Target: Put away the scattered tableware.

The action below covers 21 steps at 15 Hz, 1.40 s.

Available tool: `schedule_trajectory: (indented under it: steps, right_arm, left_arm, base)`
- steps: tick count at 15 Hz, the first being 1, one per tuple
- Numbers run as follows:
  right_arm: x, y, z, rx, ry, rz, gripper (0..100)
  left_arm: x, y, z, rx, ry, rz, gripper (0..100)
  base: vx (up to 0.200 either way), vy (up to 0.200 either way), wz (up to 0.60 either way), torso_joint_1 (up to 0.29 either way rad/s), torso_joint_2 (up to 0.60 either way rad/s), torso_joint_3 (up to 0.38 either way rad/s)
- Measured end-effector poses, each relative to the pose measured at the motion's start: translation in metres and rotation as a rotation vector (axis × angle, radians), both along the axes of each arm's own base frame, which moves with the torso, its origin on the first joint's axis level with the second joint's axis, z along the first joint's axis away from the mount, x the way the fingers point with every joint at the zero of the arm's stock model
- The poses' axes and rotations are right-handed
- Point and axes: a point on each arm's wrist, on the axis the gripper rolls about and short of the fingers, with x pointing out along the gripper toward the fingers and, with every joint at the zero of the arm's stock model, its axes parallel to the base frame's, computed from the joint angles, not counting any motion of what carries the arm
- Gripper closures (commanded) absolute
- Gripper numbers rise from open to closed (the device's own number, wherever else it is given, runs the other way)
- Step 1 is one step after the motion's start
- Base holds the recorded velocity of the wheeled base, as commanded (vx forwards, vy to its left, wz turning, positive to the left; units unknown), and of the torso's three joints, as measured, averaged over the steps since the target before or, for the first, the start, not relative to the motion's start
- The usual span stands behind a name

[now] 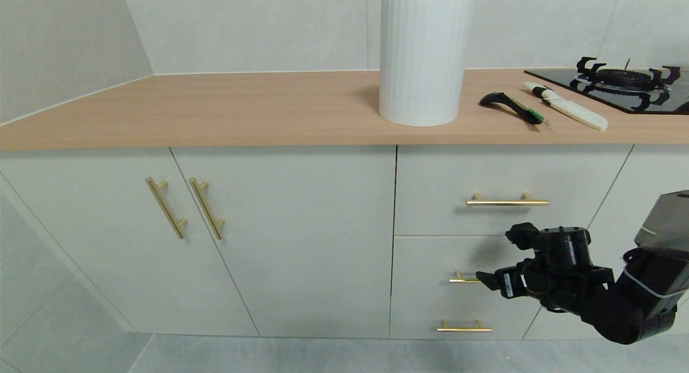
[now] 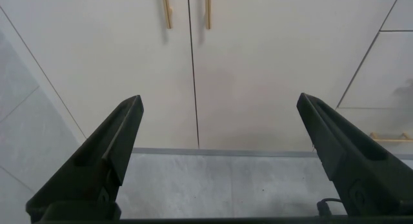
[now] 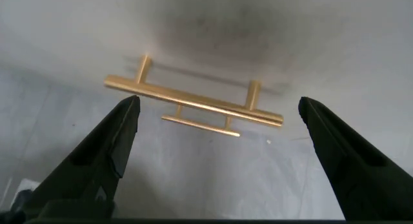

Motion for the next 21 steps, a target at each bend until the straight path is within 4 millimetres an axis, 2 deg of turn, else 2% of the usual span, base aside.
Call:
schedule_trajectory:
  steps: [3,11,21]
  right_arm:
    - [0.009,0.003,-0.011,0.015,-0.089,-0.052,0]
    - [0.025,0.012,-0.040,0.007,-0.073,-0.147,0]
    - [0.025,0.012,-0.052,-0.008,-0.041,-0.144,0]
  left_arm:
    - [0.000,0.000,0.000,0.000,0.000,0.000,0]
    - [0.000,0.000,0.000,0.000,0.000,0.000,0]
    - [0.000,0.000,0.000,0.000,0.000,0.000,0]
  base:
    - [0.000,0.000,0.00,0.000,0.00,0.000]
    - [0.000,0.000,0.00,0.000,0.00,0.000]
    - [0.000,0.000,0.00,0.000,0.00,0.000]
